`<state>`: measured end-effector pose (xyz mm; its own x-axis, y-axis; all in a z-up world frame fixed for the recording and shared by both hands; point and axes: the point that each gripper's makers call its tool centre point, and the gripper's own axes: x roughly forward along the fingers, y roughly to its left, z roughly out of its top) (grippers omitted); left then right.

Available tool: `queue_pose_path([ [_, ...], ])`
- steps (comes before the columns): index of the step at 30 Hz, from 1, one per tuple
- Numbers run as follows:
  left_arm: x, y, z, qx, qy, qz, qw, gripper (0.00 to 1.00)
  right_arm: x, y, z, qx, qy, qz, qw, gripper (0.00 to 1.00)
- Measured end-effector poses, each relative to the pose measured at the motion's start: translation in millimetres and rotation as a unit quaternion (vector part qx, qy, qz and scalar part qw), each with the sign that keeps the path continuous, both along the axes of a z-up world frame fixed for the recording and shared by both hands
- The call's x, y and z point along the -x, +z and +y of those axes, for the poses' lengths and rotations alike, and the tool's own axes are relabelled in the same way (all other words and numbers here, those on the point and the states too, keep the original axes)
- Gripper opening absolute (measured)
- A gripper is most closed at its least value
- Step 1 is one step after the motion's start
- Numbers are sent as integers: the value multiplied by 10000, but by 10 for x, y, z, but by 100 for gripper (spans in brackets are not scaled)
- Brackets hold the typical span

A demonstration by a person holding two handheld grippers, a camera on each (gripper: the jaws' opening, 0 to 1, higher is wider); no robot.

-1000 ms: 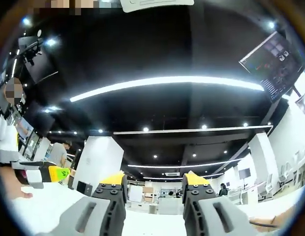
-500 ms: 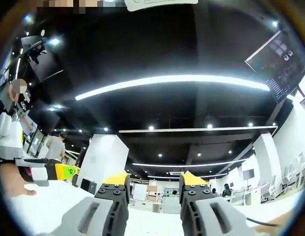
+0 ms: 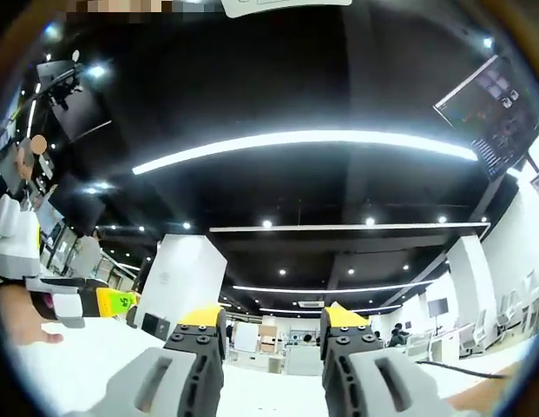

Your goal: Find the data cable on the table. Grasp the USB connector end of the cable and insert it into the USB port on the table

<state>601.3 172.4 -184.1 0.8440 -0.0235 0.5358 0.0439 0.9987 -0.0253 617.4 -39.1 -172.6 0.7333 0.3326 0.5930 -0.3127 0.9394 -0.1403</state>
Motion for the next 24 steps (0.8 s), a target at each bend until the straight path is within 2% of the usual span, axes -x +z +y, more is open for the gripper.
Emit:
queue_pose_path([
  [24,-17,-38,8,-43,67,88,9999,68,-30,-47,-5,-30,23,103,9999,42],
])
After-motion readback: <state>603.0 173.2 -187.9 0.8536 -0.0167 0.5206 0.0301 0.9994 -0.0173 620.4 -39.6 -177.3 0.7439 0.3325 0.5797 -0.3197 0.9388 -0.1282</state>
